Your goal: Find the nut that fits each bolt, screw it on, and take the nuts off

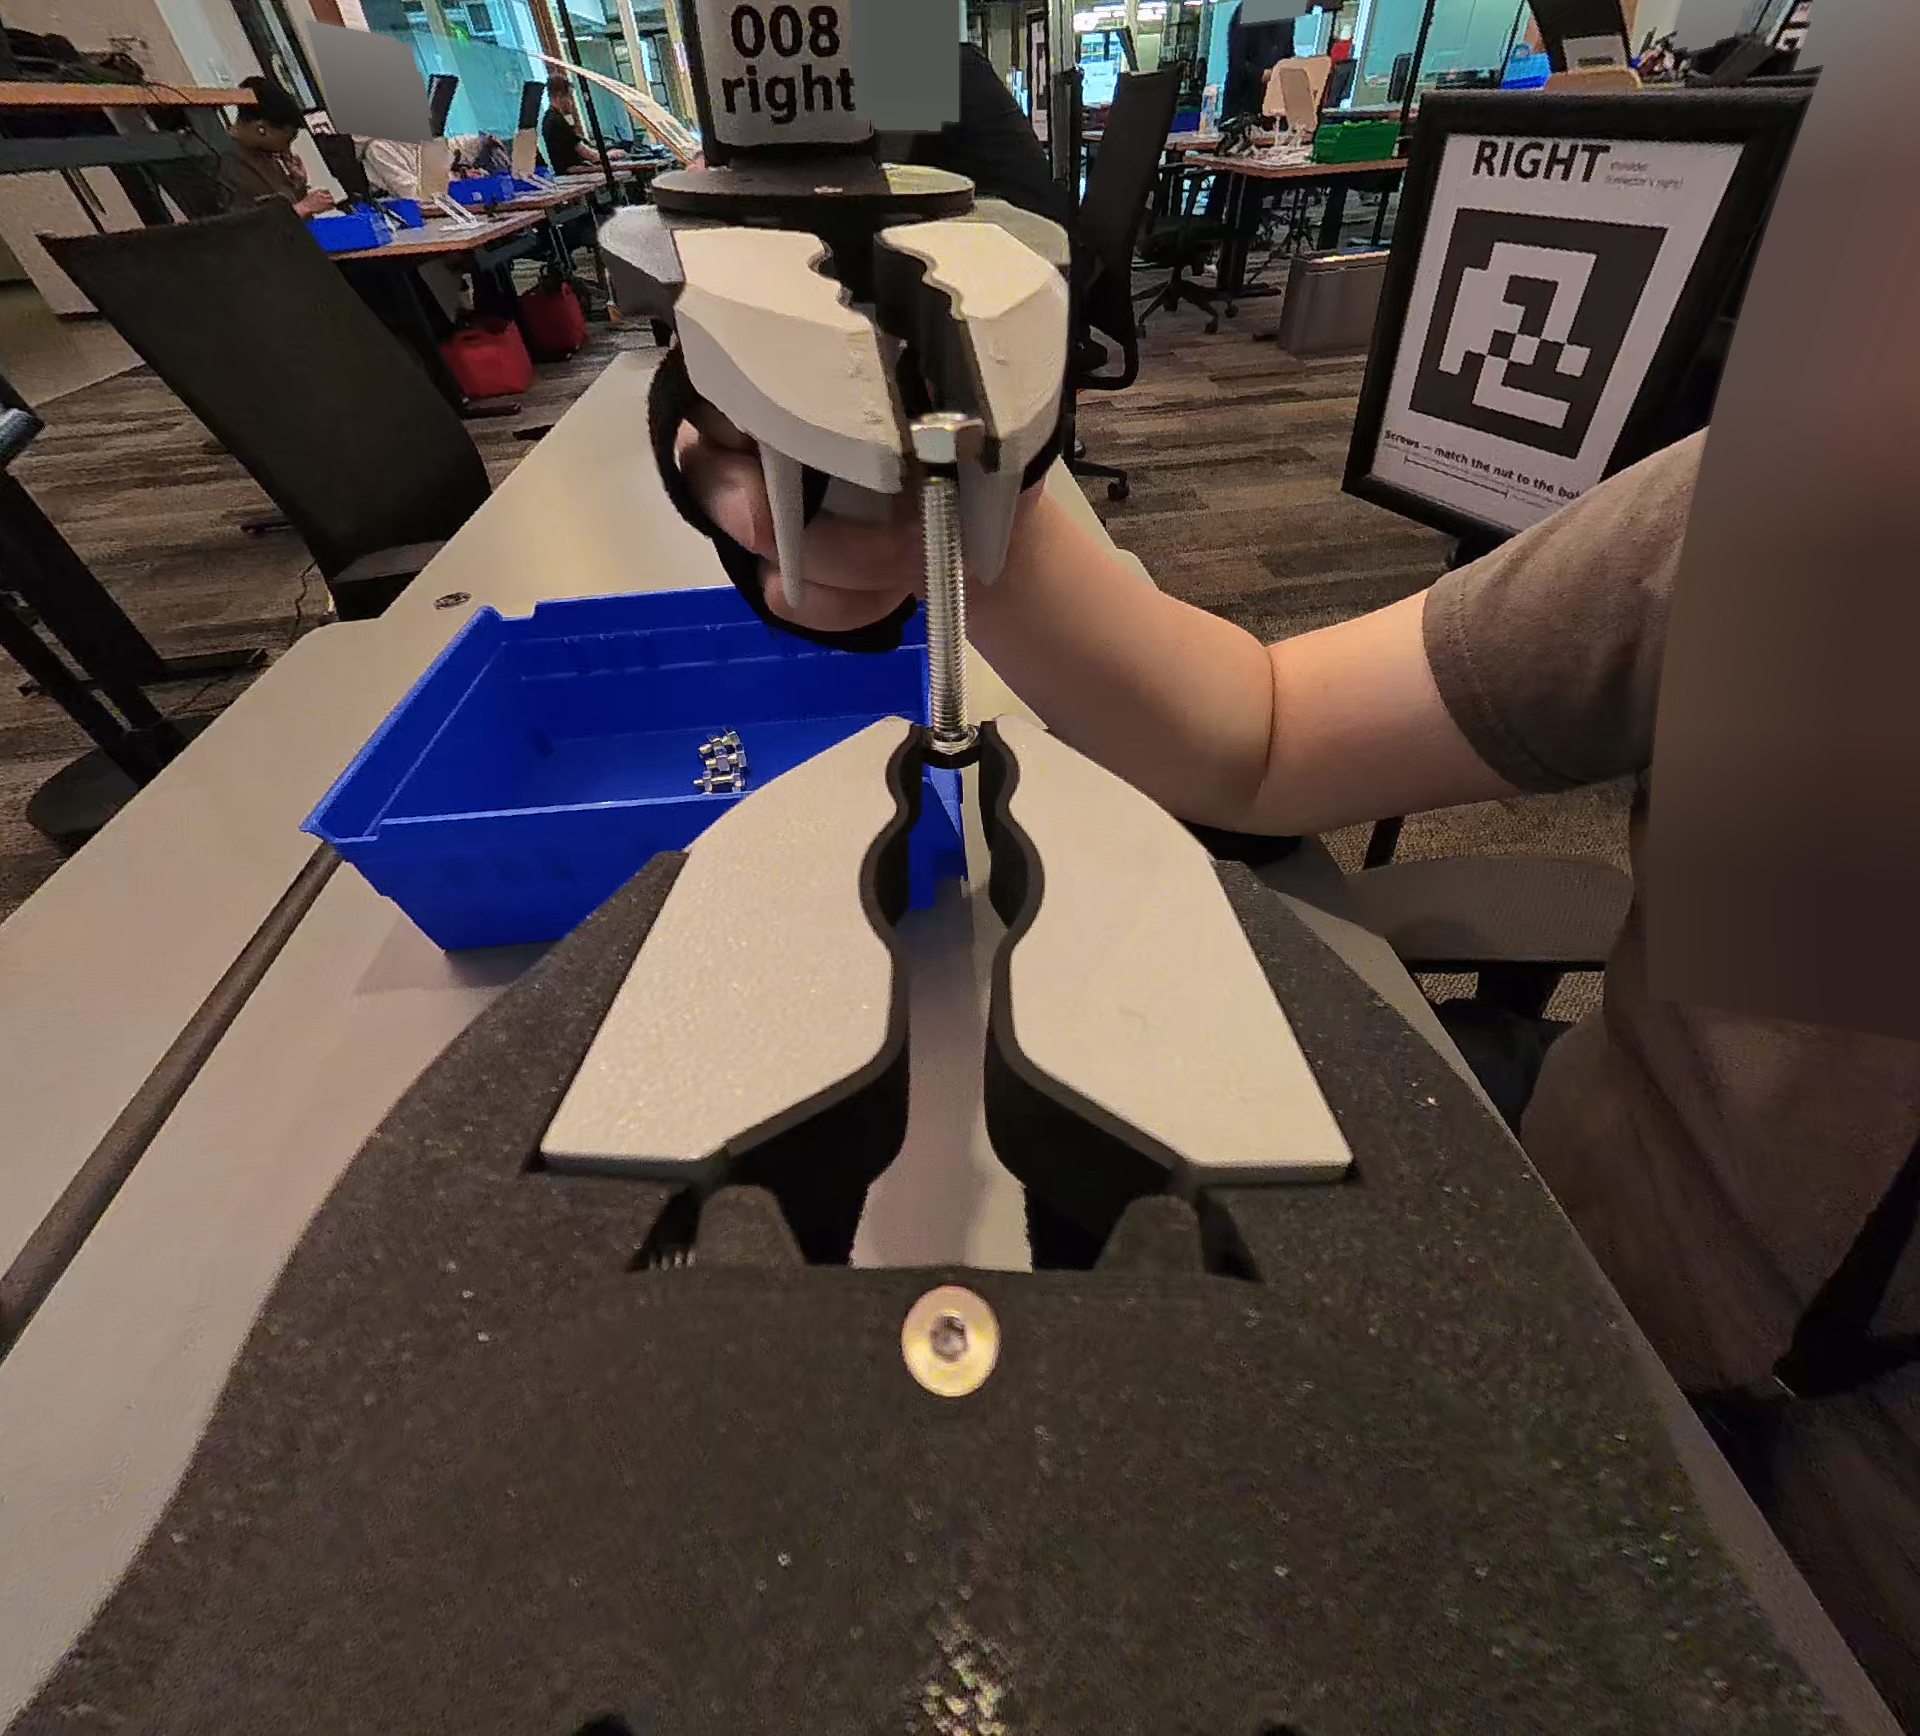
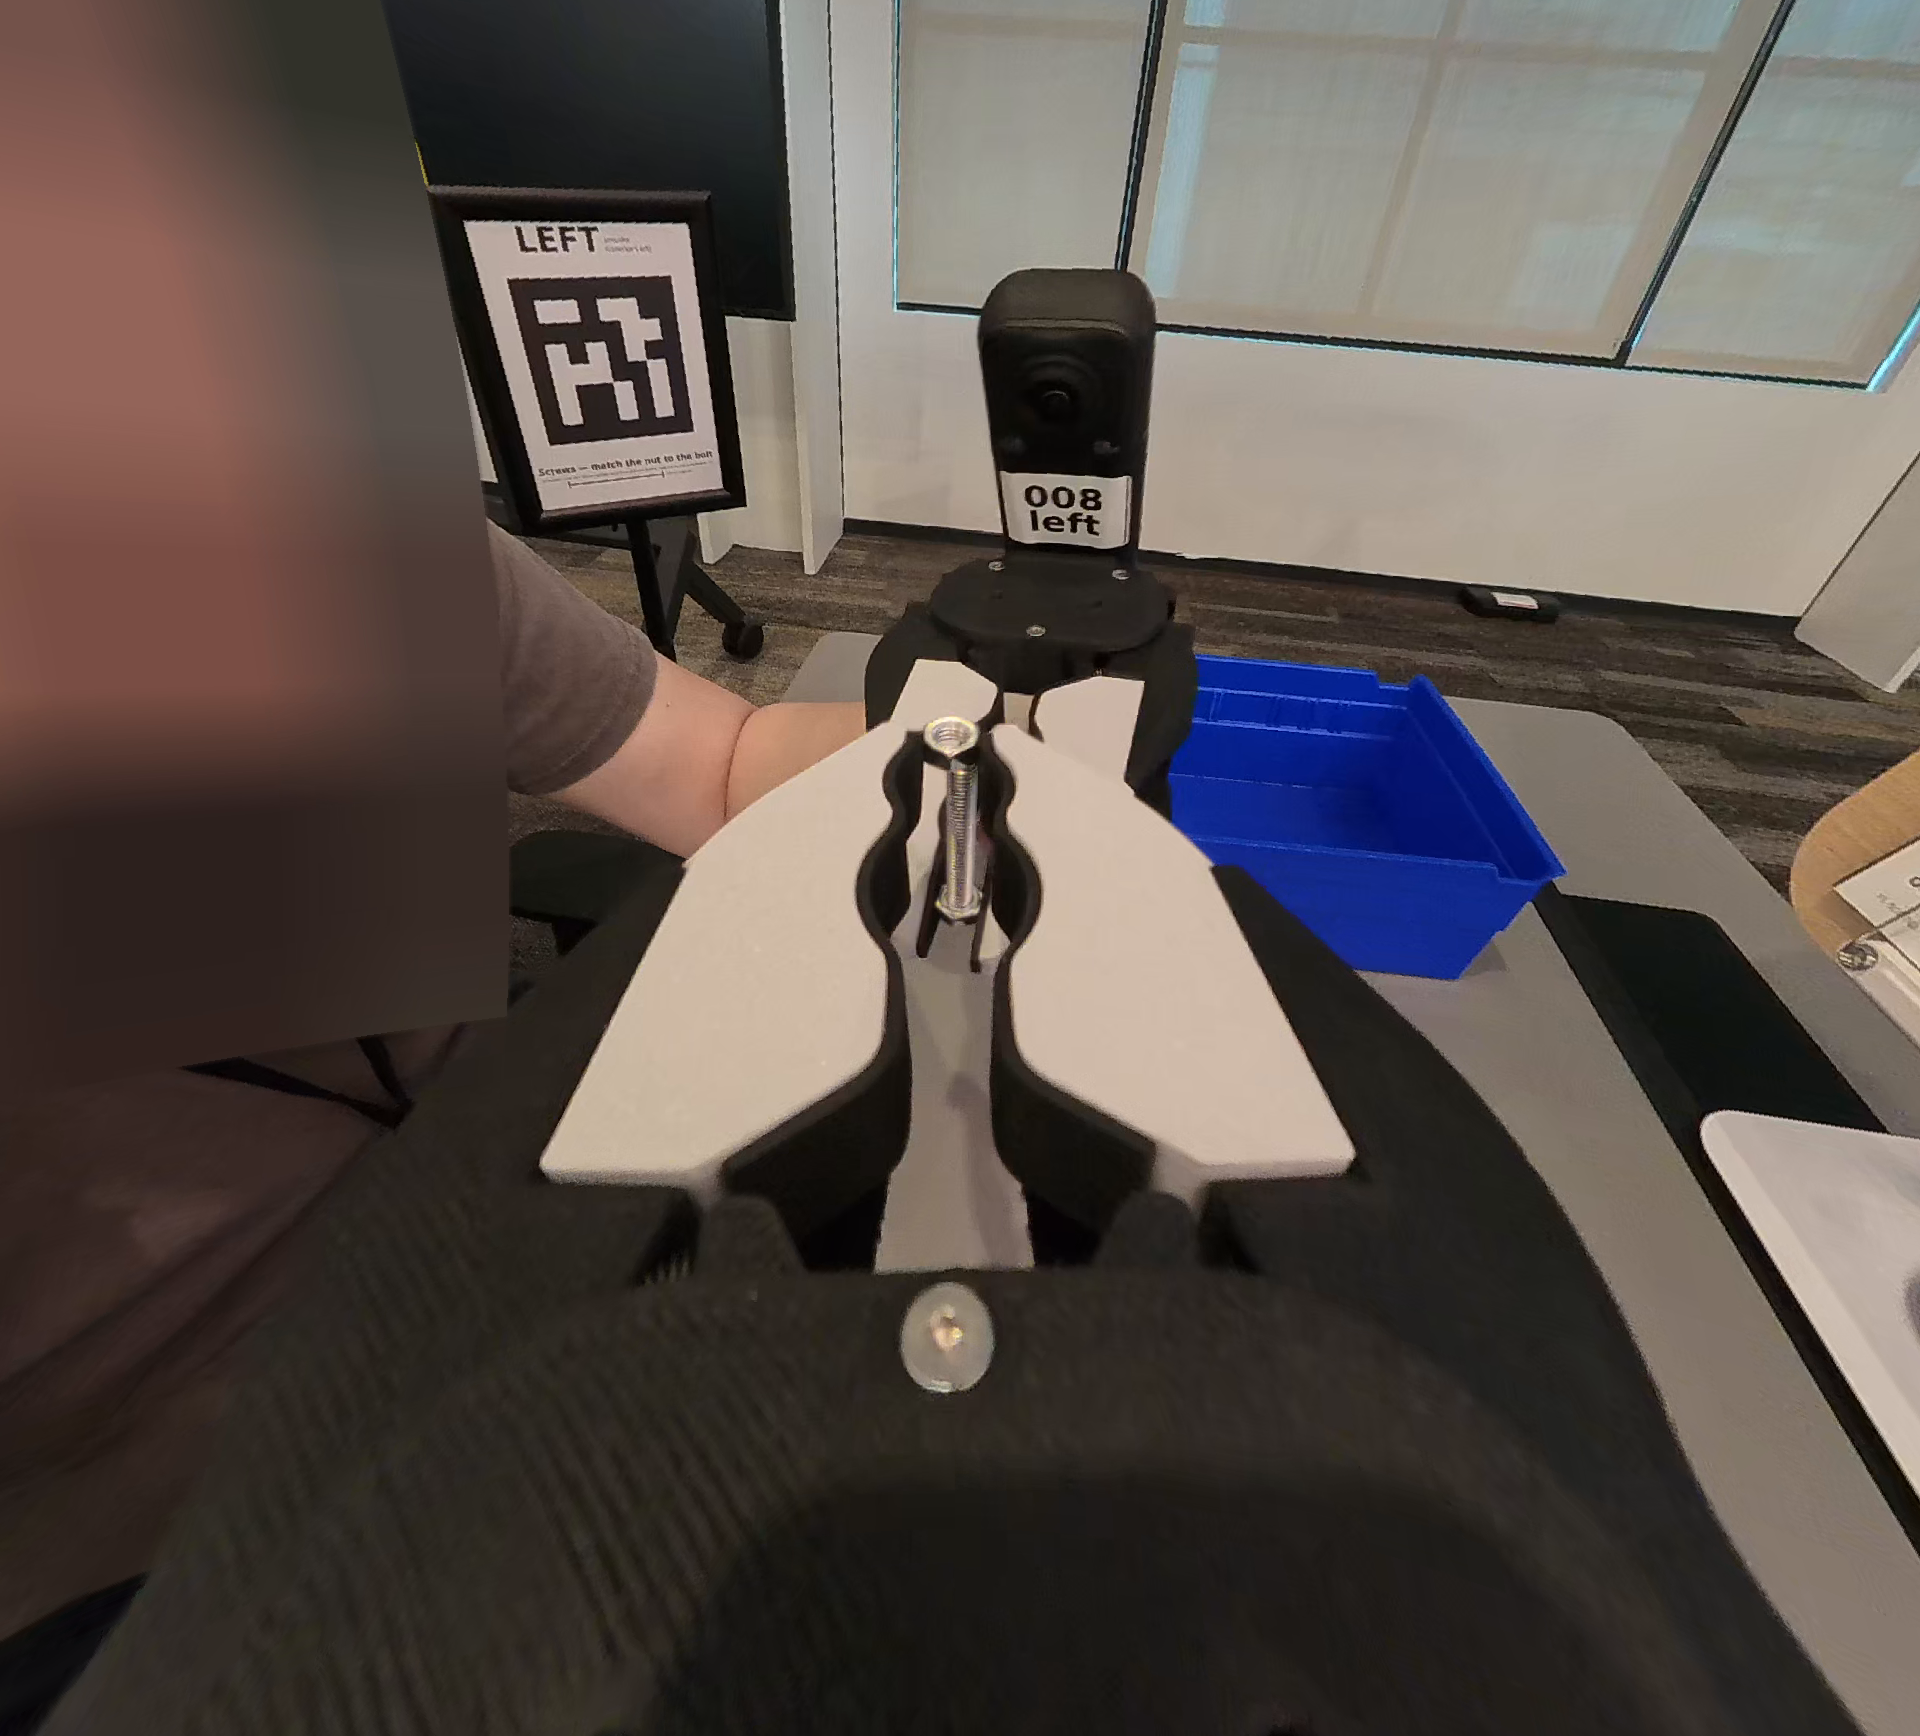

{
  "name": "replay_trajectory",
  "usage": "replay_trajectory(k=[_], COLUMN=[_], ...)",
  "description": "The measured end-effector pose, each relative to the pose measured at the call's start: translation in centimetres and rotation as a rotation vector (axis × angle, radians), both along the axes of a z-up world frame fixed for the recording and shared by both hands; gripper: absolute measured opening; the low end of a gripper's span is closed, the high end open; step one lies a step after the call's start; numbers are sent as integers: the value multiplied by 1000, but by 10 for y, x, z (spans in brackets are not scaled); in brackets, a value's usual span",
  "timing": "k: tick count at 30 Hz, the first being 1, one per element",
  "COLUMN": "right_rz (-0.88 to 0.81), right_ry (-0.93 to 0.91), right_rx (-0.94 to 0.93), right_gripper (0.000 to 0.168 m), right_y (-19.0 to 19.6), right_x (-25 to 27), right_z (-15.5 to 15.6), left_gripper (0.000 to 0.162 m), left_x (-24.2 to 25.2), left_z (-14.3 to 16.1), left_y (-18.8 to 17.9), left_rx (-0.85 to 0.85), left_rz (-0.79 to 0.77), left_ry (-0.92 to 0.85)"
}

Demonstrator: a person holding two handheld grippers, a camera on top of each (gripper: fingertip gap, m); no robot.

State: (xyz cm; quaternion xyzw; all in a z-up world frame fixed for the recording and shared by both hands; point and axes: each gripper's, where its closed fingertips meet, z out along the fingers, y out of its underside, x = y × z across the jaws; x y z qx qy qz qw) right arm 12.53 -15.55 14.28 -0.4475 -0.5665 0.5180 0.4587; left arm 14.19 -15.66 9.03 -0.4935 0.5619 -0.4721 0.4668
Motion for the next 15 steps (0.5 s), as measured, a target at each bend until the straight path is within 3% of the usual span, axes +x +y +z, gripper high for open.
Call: replay_trajectory(k=[15], right_rz=[19], right_ry=[-64], right_rx=[19], right_gripper=[11], right_y=[-3], right_x=[-1], right_z=[-10], left_gripper=[10], left_x=[2], left_z=[-6], left_y=[-3], left_rx=[35], left_rz=[-8], left_ry=[45])
